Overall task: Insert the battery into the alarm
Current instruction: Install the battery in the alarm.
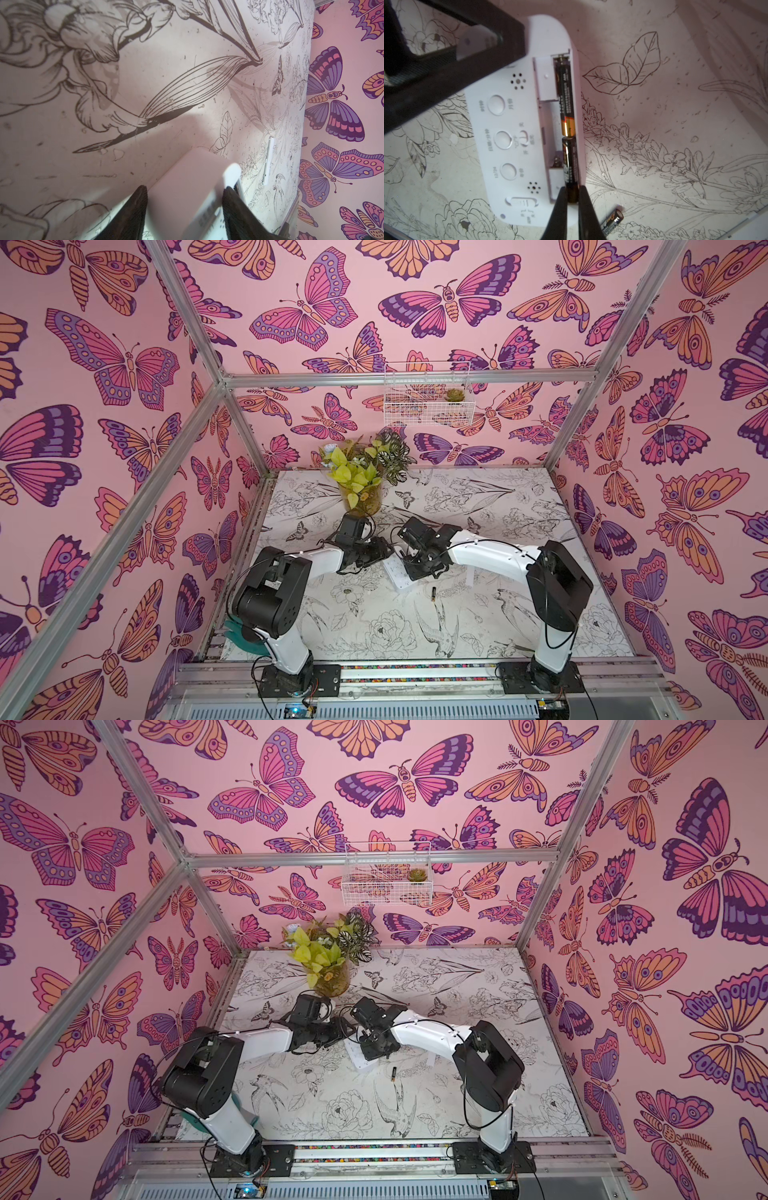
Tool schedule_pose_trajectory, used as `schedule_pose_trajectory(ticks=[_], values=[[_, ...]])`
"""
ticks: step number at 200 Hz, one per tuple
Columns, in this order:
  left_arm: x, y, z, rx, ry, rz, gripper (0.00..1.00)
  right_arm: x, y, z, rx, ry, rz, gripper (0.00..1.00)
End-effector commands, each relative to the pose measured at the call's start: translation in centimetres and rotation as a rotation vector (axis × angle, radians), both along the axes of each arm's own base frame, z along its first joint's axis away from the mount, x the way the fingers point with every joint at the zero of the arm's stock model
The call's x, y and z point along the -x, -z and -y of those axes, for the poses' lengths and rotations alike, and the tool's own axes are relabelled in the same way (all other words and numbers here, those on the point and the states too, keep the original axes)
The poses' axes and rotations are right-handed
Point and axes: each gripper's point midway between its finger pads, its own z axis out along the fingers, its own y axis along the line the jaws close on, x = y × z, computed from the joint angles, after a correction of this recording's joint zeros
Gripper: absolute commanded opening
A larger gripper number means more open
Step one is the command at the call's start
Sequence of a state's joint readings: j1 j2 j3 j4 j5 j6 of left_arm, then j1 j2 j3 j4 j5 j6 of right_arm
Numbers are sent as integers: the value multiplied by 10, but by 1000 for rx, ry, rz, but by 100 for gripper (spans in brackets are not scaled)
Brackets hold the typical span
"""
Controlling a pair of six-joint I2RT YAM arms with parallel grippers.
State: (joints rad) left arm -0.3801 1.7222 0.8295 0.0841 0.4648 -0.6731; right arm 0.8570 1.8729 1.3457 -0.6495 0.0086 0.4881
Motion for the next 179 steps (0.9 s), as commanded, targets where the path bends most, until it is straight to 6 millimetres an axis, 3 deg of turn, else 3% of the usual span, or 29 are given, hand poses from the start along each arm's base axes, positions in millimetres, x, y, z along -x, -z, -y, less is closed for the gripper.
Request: schedule_pose_trajectory(ticks=[1, 79, 109, 150, 179], values=[[19, 16, -7, -30, 7, -68, 59, -8, 34, 10, 87, 11, -9, 0], [19, 13, -6, -26, 10, -61, 59, -7, 30, 13, 95, 14, -1, 0], [18, 8, -8, -37, 8, -44, 60, -11, 0, 10, 26, 22, 59, 0], [9, -7, -10, -62, 12, -15, 61, -16, -55, 25, -38, 89, 198, 10], [4, -20, -11, -75, 19, 15, 63, -11, -67, 34, -49, 104, 218, 15]])
